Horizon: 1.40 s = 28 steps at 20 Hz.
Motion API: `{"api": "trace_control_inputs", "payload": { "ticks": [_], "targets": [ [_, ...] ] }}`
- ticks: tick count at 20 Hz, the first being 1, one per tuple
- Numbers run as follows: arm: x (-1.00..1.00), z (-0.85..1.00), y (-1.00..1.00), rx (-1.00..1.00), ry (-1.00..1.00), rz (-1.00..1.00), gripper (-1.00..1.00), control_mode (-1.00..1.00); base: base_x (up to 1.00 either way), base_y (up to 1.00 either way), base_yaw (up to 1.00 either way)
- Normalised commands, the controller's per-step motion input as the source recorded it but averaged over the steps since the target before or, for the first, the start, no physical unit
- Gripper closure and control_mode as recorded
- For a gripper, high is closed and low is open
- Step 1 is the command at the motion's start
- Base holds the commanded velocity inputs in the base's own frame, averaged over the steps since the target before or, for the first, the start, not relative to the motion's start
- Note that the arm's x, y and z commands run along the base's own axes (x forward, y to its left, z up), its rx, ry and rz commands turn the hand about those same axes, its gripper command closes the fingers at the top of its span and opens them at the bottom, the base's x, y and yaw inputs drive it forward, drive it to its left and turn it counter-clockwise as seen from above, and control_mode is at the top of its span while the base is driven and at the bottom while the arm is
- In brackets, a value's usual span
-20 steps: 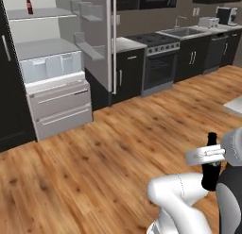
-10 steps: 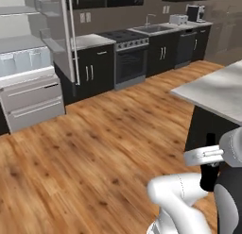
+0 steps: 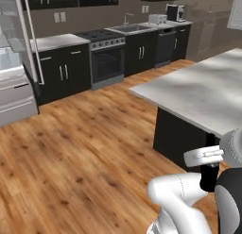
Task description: Open the fridge, grab two sodas, and place both sodas inside the bowl with ice on the dining counter.
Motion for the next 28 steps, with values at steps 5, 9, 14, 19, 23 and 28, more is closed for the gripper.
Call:
{"api": "trace_control_inputs", "payload": {
  "ticks": [5,9,14,19,23,28],
  "targets": [
    [0.00,0.00,0.00,0.00,0.00,0.00,1.00,1.00,-0.12,-1.00,-0.04],
    [0.00,0.00,0.00,0.00,0.00,0.00,1.00,1.00,-0.54,-1.00,-0.04],
    [0.00,0.00,0.00,0.00,0.00,0.00,1.00,1.00,-0.27,-1.00,-0.04],
    [0.00,0.00,0.00,0.00,0.00,0.00,1.00,1.00,-0.06,-1.00,-0.02],
    [0.00,0.00,0.00,0.00,0.00,0.00,1.00,1.00,0.01,-1.00,0.00],
    [0.00,0.00,0.00,0.00,0.00,0.00,1.00,1.00,0.12,-1.00,0.00]
  ]
}}
